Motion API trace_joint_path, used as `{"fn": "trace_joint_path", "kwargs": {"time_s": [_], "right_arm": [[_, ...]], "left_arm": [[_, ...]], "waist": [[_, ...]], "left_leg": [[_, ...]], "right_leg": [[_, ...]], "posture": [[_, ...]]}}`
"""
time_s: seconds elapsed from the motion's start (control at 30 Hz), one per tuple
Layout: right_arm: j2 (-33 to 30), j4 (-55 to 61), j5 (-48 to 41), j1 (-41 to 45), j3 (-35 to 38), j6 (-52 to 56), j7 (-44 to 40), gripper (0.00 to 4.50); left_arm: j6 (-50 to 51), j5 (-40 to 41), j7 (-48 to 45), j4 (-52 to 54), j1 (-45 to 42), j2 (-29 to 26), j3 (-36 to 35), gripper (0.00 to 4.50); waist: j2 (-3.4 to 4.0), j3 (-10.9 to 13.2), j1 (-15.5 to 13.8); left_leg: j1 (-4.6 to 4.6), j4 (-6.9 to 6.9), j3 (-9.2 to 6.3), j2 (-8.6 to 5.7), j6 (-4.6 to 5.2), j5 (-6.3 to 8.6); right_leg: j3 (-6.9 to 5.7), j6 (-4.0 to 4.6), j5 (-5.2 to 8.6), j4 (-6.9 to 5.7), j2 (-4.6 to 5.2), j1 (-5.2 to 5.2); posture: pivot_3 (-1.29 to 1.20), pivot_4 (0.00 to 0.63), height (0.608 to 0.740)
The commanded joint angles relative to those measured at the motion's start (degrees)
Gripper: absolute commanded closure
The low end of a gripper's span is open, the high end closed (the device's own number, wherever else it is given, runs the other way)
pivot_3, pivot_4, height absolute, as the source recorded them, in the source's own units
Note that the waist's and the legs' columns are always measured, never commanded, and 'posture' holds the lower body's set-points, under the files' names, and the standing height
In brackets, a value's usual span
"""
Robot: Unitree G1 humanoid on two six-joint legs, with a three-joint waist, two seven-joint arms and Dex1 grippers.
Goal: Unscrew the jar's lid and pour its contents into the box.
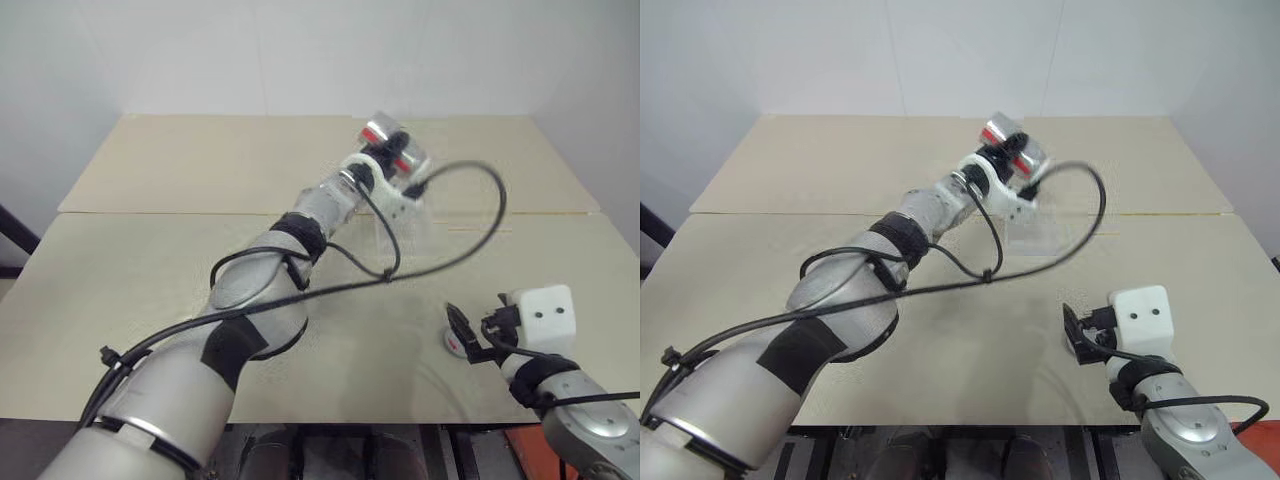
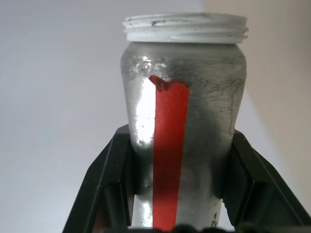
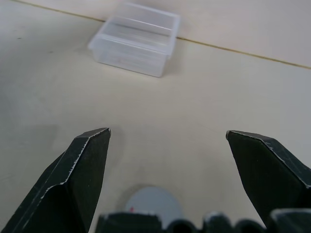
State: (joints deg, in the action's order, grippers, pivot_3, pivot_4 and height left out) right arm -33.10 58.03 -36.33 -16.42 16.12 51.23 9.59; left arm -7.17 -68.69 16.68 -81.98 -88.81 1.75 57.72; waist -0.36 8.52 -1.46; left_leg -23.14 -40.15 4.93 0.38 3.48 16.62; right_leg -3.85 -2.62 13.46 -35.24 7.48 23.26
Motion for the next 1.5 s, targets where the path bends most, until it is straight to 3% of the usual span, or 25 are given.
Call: {"fn": "trace_joint_path", "kwargs": {"time_s": [0.03, 0.27, 0.4, 0.53, 0.6, 0.9, 1.07, 1.27, 1.5], "right_arm": [[-0.7, 2.0, -1.4, -1.0, -1.0, -4.4, 3.3, 0.02], [-3.0, 2.0, -3.7, -4.5, -2.4, -8.7, 8.2, 0.02], [-4.6, 2.0, -4.7, -5.3, -2.6, -9.5, 9.5, 0.02], [-5.3, 2.0, -5.4, -5.1, -2.2, -9.4, 9.9, 0.02], [-5.6, 2.0, -5.7, -4.9, -1.9, -9.1, 9.8, 0.02], [-5.9, 2.0, -5.8, -3.4, -1.6, -7.2, 8.4, 0.02], [-5.7, 1.8, -5.2, -1.5, -1.3, -5.1, 6.0, 0.02], [-5.9, -0.6, -4.0, 2.3, -1.9, -3.2, 2.3, 0.02], [-6.3, -3.7, -2.0, 7.0, -3.4, -1.6, -2.9, 0.02]], "left_arm": [[1.9, -5.5, 2.6, 0.0, -0.7, 1.3, 5.6, 2.52], [2.5, -6.9, 1.3, -0.3, -1.6, 1.4, 7.3, 2.52], [2.4, -3.1, -0.9, -0.2, -1.6, 1.4, 3.2, 2.52], [1.6, 6.6, -5.6, 0.2, -0.8, 1.4, -7.4, 2.52], [2.4, 19.0, -11.0, 0.8, 0.0, 1.4, -20.5, 2.52], [6.3, 52.1, -26.6, 3.1, 1.6, -2.1, -57.2, 2.52], [3.6, 65.9, -42.4, 6.1, 5.6, -5.2, -69.3, 2.52], [1.3, 70.3, -55.2, 15.9, 20.9, -7.4, -69.1, 2.52], [-1.1, 72.1, -55.2, 41.7, 46.4, -6.3, -64.6, 2.52]], "waist": [[0.00, 0.0, 0.0], [-0.01, 0.0, -0.1], [-0.02, 0.0, -0.1], [-0.01, 0.0, -0.1], [-0.01, 0.0, 0.0], [0.01, 0.0, 0.7], [0.05, 0.0, 0.8], [0.11, -0.1, 1.0], [0.13, -0.2, 1.1]], "left_leg": [[-0.01, 0.00, 0.00, 0.01, 0.00, 0.00], [-0.02, -0.01, -0.01, 0.05, 0.04, 0.02], [-0.02, -0.03, 0.00, 0.06, 0.08, 0.04], [-0.02, -0.06, 0.02, 0.26, 0.12, 0.07], [-0.03, -0.06, 0.03, 0.25, 0.12, 0.07], [0.03, -0.13, 0.05, 0.12, 0.07, 0.04], [0.10, -0.16, 0.03, 0.10, 0.01, 0.00], [0.33, -0.16, 0.08, 0.08, -0.05, -0.03], [0.39, -0.23, 0.08, 0.26, -0.10, -0.06]], "right_leg": [[0.00, 0.00, 0.00, 0.00, 0.00, 0.01], [0.01, 0.00, 0.00, 0.02, 0.00, 0.02], [0.03, 0.00, 0.00, 0.01, 0.00, 0.01], [0.02, 0.00, 0.00, 0.01, 0.00, 0.03], [0.03, 0.00, 0.00, 0.01, 0.00, 0.03], [0.02, 0.01, 0.00, -0.11, -0.01, -0.01], [0.01, 0.01, 0.00, -0.15, -0.01, -0.07], [0.06, 0.01, -0.01, -0.26, -0.01, -0.20], [0.16, 0.05, -0.02, -0.46, -0.05, -0.21]], "posture": [[0.00, 0.150, 0.740], [0.00, 0.150, 0.740], [0.00, 0.150, 0.740], [0.00, 0.150, 0.740], [0.00, 0.150, 0.740], [0.00, 0.150, 0.740], [0.00, 0.150, 0.740], [0.00, 0.150, 0.740], [0.00, 0.150, 0.740]]}}
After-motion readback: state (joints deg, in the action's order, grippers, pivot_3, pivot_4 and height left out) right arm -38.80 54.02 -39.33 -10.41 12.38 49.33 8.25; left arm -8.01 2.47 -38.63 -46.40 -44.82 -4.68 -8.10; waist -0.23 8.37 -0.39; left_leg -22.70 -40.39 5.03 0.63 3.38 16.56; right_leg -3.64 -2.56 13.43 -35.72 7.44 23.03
